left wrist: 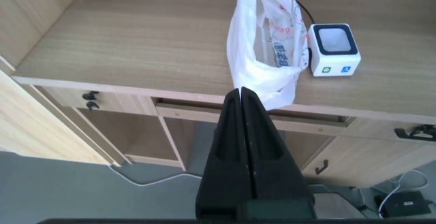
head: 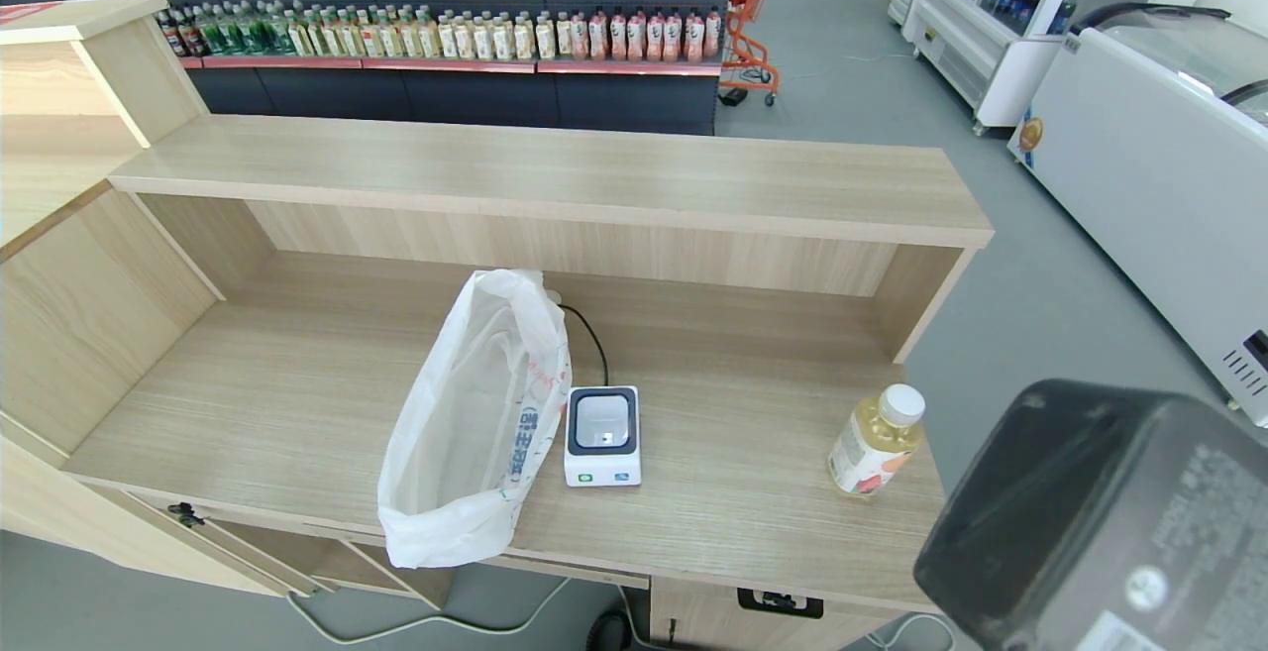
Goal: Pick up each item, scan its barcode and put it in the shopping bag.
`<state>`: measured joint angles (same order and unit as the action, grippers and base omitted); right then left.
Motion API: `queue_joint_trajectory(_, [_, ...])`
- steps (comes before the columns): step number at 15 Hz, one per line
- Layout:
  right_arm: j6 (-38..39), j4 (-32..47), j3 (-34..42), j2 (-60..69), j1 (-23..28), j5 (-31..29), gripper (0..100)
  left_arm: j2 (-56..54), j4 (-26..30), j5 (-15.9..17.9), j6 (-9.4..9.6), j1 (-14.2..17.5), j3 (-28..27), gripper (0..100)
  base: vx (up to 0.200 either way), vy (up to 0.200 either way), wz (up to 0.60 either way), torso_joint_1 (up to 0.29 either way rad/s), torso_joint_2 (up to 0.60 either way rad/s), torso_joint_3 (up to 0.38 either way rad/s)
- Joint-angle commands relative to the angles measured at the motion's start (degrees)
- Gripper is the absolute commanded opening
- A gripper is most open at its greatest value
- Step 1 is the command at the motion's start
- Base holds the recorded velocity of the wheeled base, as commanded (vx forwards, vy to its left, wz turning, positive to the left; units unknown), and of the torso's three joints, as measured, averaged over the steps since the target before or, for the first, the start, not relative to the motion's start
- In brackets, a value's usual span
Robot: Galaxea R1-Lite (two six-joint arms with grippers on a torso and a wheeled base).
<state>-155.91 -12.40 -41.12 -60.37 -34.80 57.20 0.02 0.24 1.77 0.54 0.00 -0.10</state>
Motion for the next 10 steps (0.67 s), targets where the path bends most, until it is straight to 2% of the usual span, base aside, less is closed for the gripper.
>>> queue_joint_trajectory(1, [14.58, 1.32, -0.28, -1.24, 7.56, -1.04, 0, -0.02, 0.02, -0.01, -0.01, 0.0, 0.01, 0, 0.0, 0.0, 0.0, 0.0, 0.0, 0.0])
queue_joint_trajectory(2, [25.56, 4.58, -0.45, -0.45, 15.64, -4.02, 0, 0.06, 0.02, -0.01, -0.01, 0.0, 0.01, 0, 0.0, 0.0, 0.0, 0.0, 0.0, 0.0])
queue_joint_trajectory(3, [38.48, 11.26, -0.37, 1.04, 21.71, -9.91, 0, 0.06, 0.02, -0.01, -0.01, 0.0, 0.01, 0, 0.0, 0.0, 0.0, 0.0, 0.0, 0.0])
queue_joint_trajectory(5, [57.38, 22.07, -1.95, 7.02, 23.47, -20.02, 0, 0.06, 0.02, -0.01, -0.01, 0.0, 0.01, 0, 0.0, 0.0, 0.0, 0.0, 0.0, 0.0])
queue_joint_trajectory(6, [66.96, 28.92, -1.42, 9.3, 24.35, -19.67, 0, 0.06, -0.07, -0.01, -0.01, 0.0, 0.01, 0, 0.0, 0.0, 0.0, 0.0, 0.0, 0.0])
queue_joint_trajectory(8, [76.54, 30.59, -3.09, 8.51, 24.26, -18.7, 0, -0.02, 0.02, -0.01, -0.01, 0.0, 0.01, 0, 0.0, 0.0, 0.0, 0.0, 0.0, 0.0])
queue_joint_trajectory(9, [92.18, 30.5, -5.73, 8.16, 24.35, -19.23, 0, -0.02, 0.02, -0.01, -0.01, 0.0, 0.01, 0, 0.0, 0.0, 0.0, 0.0, 0.0, 0.0])
queue_joint_trajectory(10, [109.59, 30.5, -8.63, 7.9, 24.43, -22.57, 0, -0.02, 0.02, -0.01, -0.01, 0.0, -0.08, 0, 0.0, 0.0, 0.0, 0.0, 0.0, 0.0])
